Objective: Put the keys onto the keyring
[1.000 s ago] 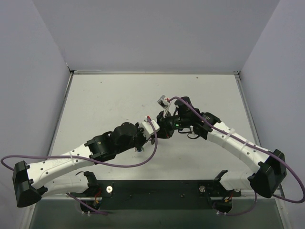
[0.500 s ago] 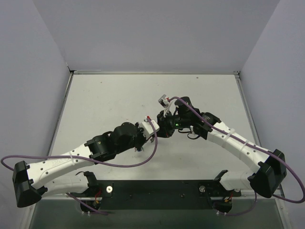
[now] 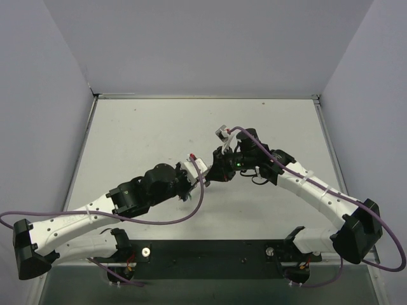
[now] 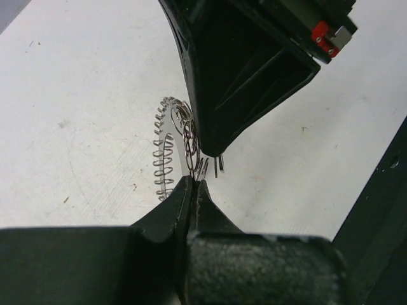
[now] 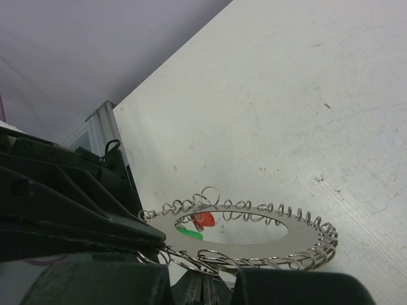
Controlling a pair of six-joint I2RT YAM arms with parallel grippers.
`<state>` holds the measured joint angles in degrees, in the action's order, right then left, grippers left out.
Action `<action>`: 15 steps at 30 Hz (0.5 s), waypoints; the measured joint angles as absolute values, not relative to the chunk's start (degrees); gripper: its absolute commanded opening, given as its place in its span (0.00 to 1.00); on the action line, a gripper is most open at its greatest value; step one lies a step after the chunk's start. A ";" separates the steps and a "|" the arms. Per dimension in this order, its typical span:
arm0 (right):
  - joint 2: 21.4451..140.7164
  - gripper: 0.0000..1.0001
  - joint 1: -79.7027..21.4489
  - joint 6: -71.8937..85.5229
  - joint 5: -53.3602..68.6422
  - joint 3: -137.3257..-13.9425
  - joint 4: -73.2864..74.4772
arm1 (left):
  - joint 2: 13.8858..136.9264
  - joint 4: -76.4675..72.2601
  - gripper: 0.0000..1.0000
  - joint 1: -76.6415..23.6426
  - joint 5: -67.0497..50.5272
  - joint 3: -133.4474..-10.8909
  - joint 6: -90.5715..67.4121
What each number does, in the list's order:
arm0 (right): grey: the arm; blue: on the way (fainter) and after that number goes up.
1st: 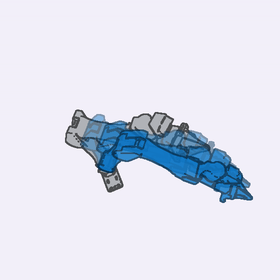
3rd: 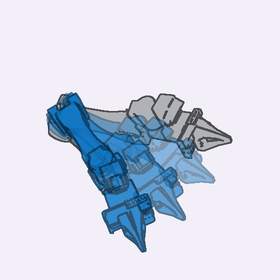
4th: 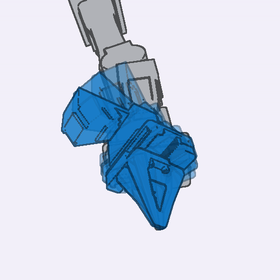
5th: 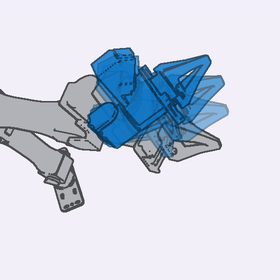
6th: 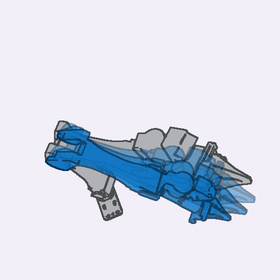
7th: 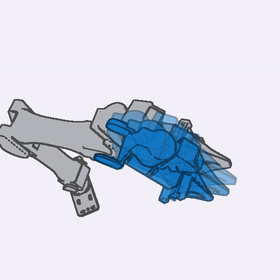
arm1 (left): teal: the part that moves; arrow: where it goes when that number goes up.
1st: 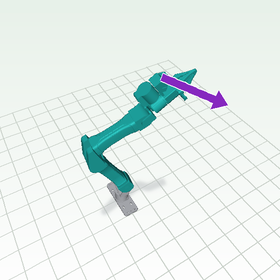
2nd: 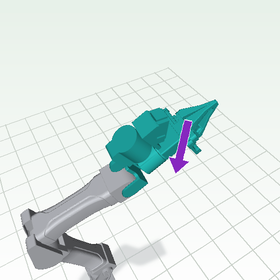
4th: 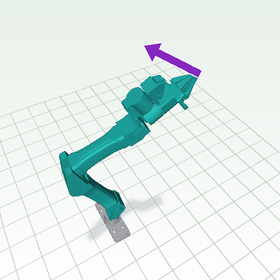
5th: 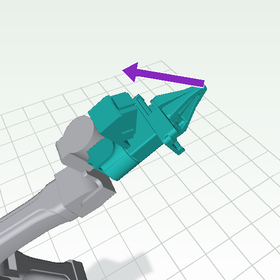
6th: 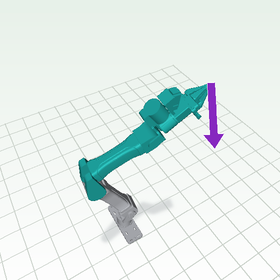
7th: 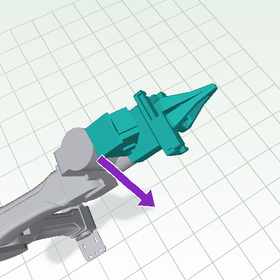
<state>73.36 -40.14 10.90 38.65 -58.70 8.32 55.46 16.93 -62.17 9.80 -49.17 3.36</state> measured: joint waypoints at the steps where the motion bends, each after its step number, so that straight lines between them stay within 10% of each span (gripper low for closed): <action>1: 73.36 0.00 -39.75 11.09 38.83 -58.28 7.94 | 55.31 16.71 0.00 -62.17 9.72 -49.17 3.31; 15: 70.61 0.00 -39.24 11.99 44.01 -56.97 4.69 | 54.28 15.79 0.00 -62.19 8.88 -48.64 2.63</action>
<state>70.61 -39.24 11.99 44.01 -56.97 4.69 54.28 15.79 -62.19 8.88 -48.64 2.63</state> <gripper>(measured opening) 0.030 0.029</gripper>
